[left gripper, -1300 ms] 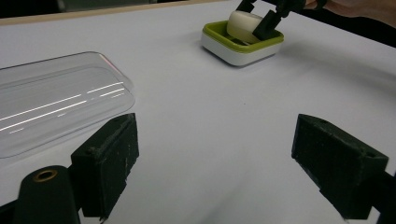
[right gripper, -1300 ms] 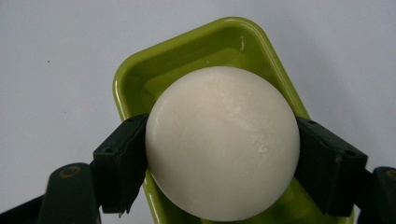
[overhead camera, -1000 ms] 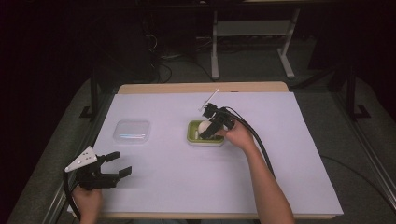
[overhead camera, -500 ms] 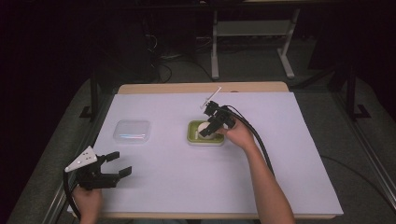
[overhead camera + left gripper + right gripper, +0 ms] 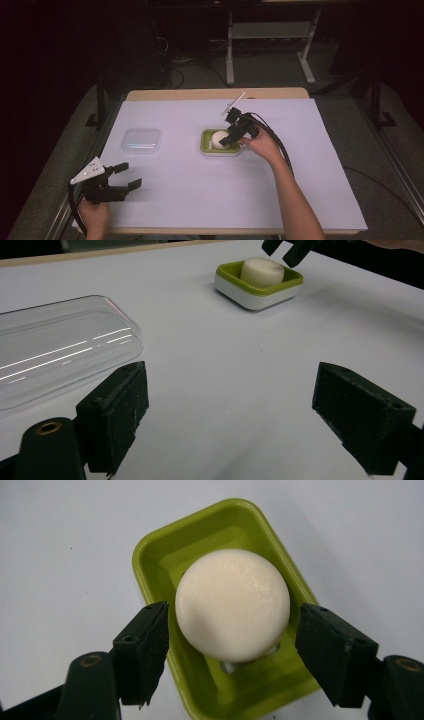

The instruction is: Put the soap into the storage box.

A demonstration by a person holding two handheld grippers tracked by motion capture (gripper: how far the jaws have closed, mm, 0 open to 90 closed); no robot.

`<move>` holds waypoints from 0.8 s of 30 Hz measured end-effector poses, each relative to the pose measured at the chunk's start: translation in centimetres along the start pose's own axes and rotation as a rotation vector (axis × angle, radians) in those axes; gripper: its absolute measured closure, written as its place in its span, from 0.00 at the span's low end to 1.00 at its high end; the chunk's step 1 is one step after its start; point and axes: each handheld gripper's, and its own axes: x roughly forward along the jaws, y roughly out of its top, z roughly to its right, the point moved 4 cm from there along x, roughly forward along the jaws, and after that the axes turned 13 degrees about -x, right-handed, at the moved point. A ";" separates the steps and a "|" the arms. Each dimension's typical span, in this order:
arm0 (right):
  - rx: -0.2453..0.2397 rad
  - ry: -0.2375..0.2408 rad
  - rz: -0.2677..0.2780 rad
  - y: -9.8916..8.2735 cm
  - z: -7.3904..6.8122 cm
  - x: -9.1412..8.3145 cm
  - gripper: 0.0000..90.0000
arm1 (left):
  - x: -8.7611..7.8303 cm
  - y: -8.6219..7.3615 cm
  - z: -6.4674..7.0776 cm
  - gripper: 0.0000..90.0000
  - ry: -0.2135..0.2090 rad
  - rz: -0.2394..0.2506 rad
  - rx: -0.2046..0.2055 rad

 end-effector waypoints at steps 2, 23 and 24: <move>0.003 0.005 0.001 -0.3 -0.1 -0.3 0.32 | 0.0 0.0 0.0 0.16 0.000 -0.002 0.001; 0.037 0.002 0.038 -3.4 -2.0 -2.9 0.30 | 0.1 -0.1 0.1 0.16 0.002 -0.009 -0.003; 0.039 0.005 0.034 -3.5 -2.1 -3.0 0.29 | 0.1 -0.1 0.1 0.16 0.002 -0.007 -0.004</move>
